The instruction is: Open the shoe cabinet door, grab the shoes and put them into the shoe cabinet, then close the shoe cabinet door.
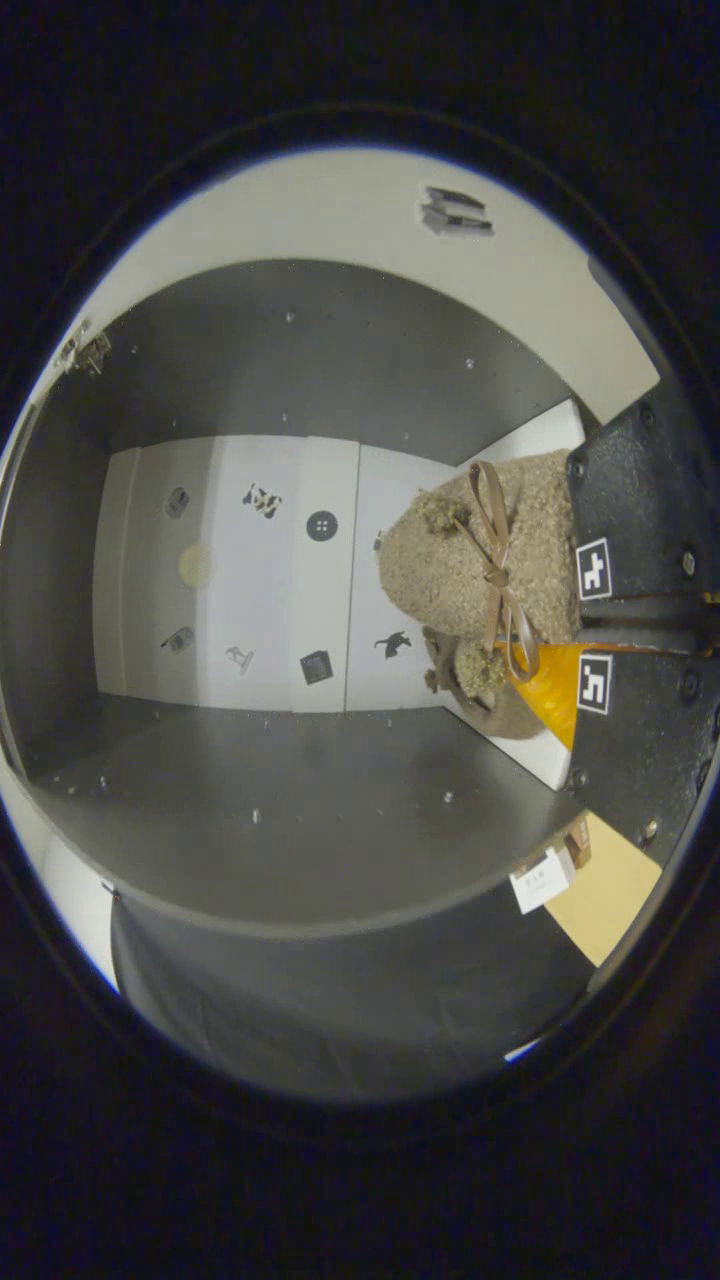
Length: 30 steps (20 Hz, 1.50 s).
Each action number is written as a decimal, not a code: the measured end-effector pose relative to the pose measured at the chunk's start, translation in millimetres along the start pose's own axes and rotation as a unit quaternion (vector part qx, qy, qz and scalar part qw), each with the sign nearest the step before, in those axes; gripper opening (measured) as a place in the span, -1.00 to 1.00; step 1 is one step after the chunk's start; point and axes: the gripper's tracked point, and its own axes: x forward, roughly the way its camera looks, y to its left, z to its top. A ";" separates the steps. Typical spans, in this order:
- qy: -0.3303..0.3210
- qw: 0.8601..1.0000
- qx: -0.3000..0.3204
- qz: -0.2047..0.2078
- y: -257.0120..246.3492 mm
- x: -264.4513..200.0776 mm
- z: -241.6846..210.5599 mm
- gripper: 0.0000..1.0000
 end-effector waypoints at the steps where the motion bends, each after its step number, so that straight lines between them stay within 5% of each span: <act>1: 0.001 1.000 0.003 -0.001 -1.4 16.0 4.7 -0.86; 11: 0.045 0.998 0.032 -0.009 -27.4 131.5 -18.4 -0.86; 26: 0.135 0.987 0.065 -0.049 -43.6 168.0 -48.4 -0.77; 30: 0.128 0.989 0.063 -0.044 -36.0 160.3 -43.9 -0.38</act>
